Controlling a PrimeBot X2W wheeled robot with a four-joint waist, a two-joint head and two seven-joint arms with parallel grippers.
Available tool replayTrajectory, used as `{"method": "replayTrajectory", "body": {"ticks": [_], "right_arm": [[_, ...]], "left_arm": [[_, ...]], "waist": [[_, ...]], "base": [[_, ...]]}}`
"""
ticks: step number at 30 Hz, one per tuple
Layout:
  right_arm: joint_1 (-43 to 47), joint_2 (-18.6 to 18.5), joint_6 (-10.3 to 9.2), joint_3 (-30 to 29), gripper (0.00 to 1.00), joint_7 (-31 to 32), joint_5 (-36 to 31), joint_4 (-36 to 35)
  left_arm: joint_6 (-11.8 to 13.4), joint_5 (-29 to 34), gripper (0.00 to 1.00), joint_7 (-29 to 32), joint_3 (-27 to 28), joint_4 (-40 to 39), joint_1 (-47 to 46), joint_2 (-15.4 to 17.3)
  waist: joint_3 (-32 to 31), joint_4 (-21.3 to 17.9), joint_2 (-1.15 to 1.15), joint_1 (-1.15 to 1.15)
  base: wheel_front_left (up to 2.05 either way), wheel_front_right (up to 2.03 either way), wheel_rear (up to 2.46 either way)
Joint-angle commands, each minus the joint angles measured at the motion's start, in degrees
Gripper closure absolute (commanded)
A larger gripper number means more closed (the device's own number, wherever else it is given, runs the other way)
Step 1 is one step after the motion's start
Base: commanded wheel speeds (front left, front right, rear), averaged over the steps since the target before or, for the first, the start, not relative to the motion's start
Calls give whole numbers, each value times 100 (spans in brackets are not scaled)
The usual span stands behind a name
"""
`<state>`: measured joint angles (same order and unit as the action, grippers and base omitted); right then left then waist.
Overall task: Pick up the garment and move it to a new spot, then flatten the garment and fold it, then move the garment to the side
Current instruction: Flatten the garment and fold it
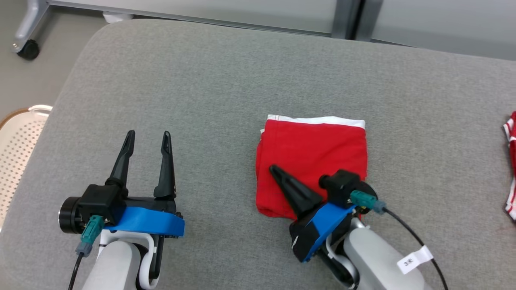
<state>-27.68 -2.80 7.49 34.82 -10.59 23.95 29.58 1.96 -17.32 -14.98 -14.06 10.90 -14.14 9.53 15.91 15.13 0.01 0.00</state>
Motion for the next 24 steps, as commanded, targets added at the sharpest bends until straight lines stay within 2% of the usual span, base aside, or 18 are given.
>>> {"method": "replayTrajectory", "body": {"ticks": [1, 2, 3, 4, 5, 10, 14, 19, 24], "right_arm": [[-39, -21, 0, -110, 100, -65, -63, -74], [1, -22, 0, -268, 100, -97, -164, -132], [63, -23, 0, -469, 70, -145, -248, -230], [143, -23, 0, -654, 31, -156, -331, -307], [239, -27, 0, -887, 0, -178, -410, -404], [764, -59, 1, -2053, 0, -177, -815, -1043], [1224, -43, 1, -2760, 0, -52, -1057, -1527], [1783, -31, 0, -3339, 0, 162, -1246, -2038], [2282, -28, 0, -3580, 0, 435, -1357, -2510]], "left_arm": [[-12, 35, 0, -23, 30, -29, 23, 20], [-13, 45, 0, -22, 48, -30, 58, 34], [-22, 51, 0, -22, 60, -22, 89, 46], [-27, 59, 0, -22, 76, -17, 109, 64], [-31, 59, 0, -23, 77, 7, 128, 82], [0, 64, 0, -19, 118, 27, 243, 178], [28, 54, 0, 39, 121, 29, 370, 261], [58, 32, 0, 133, 95, 8, 581, 331], [102, 2, 0, 234, 75, -27, 836, 402]], "waist": [[-41, -82, -1, 0], [-58, -137, -1, 0], [-76, -201, -1, 0], [-98, -271, -1, 0], [-124, -334, -1, 0], [-267, -722, -1, 0], [-404, -1033, -1, 0], [-656, -1264, -1, 0], [-971, -1359, -1, 0]], "base": [[0, 0, 0], [0, 0, 0], [0, 0, 0], [0, 0, 0], [0, 0, 0], [0, 0, 0], [0, 0, 0], [0, 0, 0], [0, 0, 0]]}}
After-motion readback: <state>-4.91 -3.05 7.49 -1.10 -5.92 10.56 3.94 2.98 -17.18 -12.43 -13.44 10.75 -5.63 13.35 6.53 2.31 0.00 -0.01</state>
